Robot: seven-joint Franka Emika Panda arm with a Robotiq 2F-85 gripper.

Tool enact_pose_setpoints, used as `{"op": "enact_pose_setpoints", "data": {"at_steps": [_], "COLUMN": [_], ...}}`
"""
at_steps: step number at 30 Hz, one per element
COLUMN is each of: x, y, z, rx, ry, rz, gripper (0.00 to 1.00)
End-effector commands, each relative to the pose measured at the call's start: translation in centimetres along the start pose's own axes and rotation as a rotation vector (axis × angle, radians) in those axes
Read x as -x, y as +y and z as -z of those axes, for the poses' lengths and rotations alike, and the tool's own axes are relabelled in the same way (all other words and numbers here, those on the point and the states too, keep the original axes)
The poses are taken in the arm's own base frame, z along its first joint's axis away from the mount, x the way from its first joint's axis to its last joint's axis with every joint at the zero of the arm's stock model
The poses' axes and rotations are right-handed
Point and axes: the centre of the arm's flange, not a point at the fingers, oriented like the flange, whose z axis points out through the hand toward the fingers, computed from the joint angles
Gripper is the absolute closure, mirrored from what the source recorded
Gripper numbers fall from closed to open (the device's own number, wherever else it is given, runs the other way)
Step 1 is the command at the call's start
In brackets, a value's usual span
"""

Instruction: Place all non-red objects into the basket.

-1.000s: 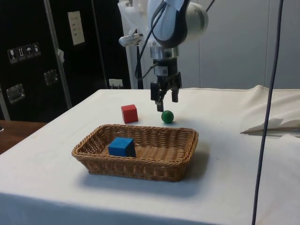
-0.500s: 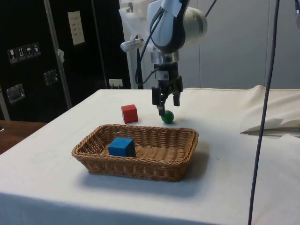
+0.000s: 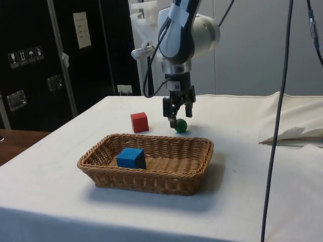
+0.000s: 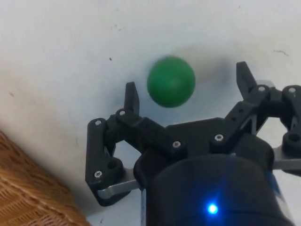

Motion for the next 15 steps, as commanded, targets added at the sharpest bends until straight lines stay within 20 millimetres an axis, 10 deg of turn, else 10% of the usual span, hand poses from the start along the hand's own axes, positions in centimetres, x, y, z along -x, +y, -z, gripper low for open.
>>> {"op": "enact_pose_setpoints", "data": {"at_steps": [1,9,15], "x": [-0.16,0.2,0.38], "y": [0.13,0.54,0.58], "z": [0.04,-0.27,-0.35], "rx": [-0.011,-0.003,-0.001], "ry": [0.009,0.001,-0.002], "rz": [0.003,0.004,0.003], "gripper": [0.0,0.01,0.71]}}
